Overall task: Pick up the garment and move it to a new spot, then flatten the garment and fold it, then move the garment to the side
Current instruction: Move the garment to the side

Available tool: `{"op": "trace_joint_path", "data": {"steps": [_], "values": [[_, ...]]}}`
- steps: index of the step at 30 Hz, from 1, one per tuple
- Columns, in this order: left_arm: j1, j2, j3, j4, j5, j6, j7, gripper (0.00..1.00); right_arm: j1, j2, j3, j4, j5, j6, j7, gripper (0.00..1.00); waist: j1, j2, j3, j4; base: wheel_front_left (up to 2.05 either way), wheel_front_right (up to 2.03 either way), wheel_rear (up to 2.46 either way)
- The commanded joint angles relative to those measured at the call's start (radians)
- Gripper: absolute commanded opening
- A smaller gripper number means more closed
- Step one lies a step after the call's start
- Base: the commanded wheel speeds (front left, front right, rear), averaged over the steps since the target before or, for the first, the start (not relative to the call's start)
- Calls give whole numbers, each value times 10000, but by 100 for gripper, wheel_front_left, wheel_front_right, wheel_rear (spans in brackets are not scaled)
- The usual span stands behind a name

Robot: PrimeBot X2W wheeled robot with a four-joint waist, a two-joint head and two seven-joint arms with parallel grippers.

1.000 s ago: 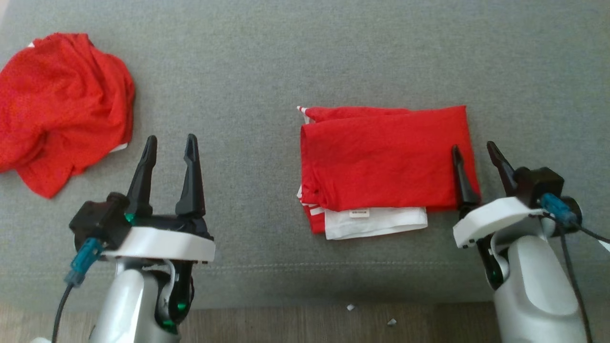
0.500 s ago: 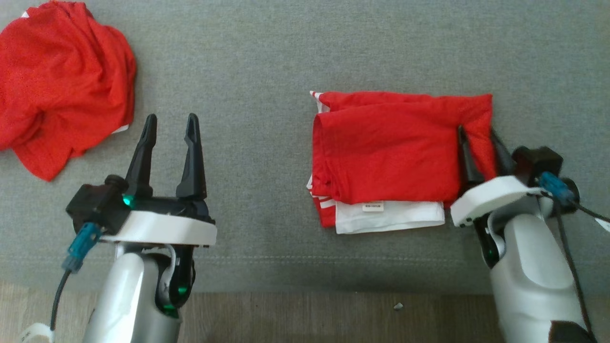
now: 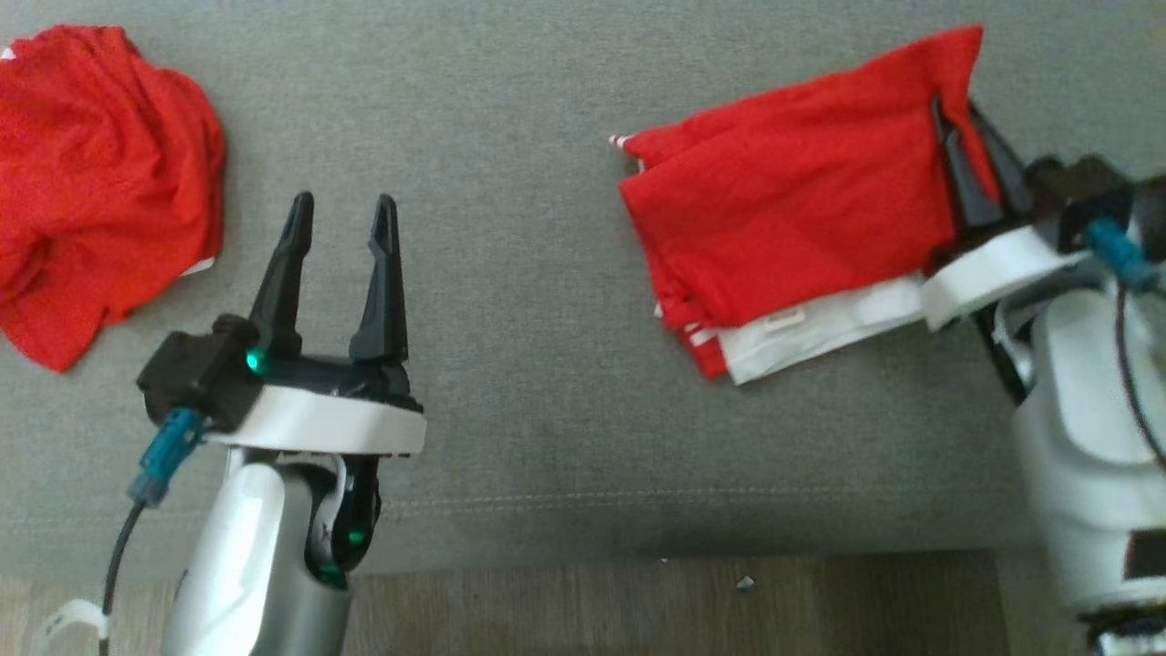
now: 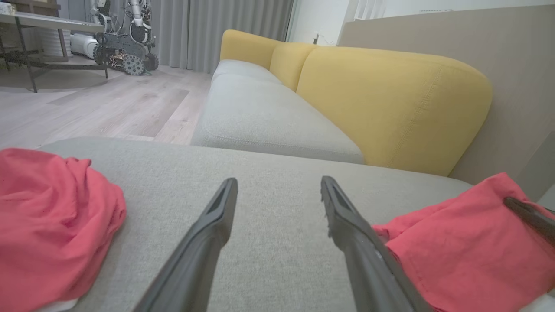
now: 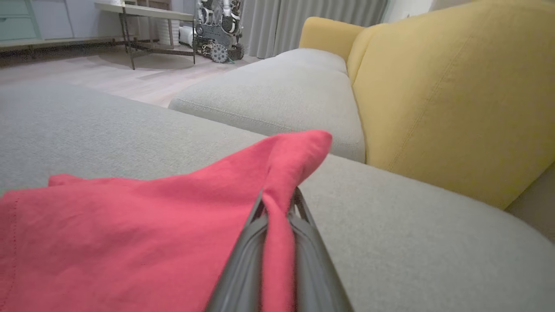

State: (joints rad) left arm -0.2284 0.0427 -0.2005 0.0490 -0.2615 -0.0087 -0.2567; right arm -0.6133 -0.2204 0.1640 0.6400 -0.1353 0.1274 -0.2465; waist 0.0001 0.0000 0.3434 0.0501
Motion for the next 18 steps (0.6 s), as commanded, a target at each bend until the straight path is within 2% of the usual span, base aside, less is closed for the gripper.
{"op": "trace_joint_path", "data": {"steps": [1,6,11,18], "values": [[-457,75,318,-428,-29,-26,-51,100,-541,-341,463,-304,216,33,162,0,-1,0,90,-120,0,0,0],[-929,75,497,-621,-565,-93,-51,100,-1614,-1424,688,57,1307,33,878,0,-1,0,606,-275,0,0,0],[-1580,75,742,-824,-426,-325,-51,100,-2461,-2588,471,461,2151,33,1240,0,-1,0,1189,-448,0,0,0],[-2031,75,1144,-967,-61,-583,-51,100,-3135,-3327,-109,720,2555,33,1318,0,-1,0,1794,-773,0,0,0]]}}
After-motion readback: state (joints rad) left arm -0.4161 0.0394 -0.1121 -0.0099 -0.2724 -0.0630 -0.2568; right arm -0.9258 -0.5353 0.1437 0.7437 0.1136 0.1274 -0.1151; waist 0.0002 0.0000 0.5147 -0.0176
